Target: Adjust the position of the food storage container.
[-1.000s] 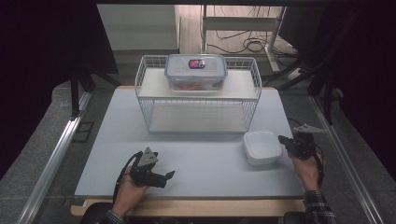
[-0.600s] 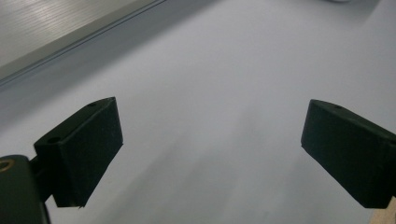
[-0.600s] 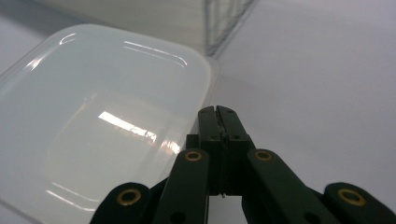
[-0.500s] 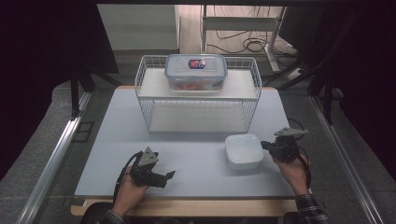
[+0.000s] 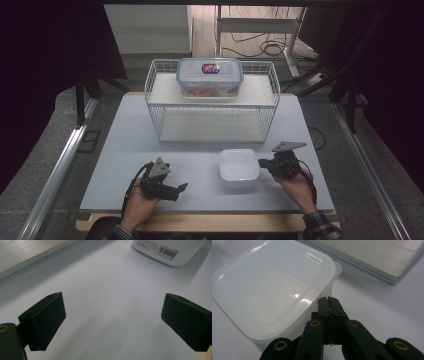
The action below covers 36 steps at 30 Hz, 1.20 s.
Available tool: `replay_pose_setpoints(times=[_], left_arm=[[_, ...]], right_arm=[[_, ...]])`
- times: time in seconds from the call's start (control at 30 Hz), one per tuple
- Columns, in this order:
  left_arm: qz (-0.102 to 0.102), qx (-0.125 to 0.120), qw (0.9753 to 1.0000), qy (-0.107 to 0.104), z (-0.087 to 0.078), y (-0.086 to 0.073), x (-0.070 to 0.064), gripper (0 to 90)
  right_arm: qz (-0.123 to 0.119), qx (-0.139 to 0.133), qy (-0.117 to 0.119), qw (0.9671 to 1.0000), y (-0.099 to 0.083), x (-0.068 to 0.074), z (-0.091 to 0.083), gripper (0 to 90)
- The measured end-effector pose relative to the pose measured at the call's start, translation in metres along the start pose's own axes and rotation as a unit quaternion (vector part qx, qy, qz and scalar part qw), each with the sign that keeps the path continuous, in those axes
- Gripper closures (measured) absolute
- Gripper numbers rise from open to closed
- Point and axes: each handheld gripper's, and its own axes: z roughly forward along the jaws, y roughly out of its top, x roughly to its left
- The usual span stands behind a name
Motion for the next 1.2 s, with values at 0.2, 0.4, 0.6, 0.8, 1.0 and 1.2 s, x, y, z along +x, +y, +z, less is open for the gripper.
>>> replay_pose_setpoints(times=[0.2, 0.4, 0.6, 0.8, 1.0, 1.2], left_arm=[[-0.005, 0.002, 1.0000, -0.001, 0.001, 0.000, 0.000, 5.1], [-0.005, 0.005, 1.0000, -0.003, 0.001, 0.000, 0.000, 5.1], [-0.003, 0.007, 1.0000, -0.004, 0.002, 0.000, 0.000, 5.1], [-0.014, 0.004, 0.9999, -0.009, 0.000, 0.000, 0.001, 5.0], [-0.034, 0.002, 0.9993, -0.016, -0.004, 0.001, 0.004, 5.5], [-0.044, 0.003, 0.9987, -0.025, -0.006, 0.002, 0.004, 5.7]], right_arm=[[-0.020, 0.002, 0.021, 0.9996, 0.005, 0.020, 0.008, 89.0], [-0.038, 0.002, 0.033, 0.9988, 0.009, 0.035, 0.014, 88.8], [-0.047, -0.002, 0.042, 0.9980, 0.012, 0.047, 0.020, 88.8], [-0.055, -0.008, 0.038, 0.9978, 0.012, 0.048, 0.020, 86.7], [-0.054, -0.023, 0.020, 0.9981, 0.009, 0.042, 0.009, 75.0], [-0.043, -0.043, 0.023, 0.9979, 0.006, 0.041, -0.001, 60.0]])
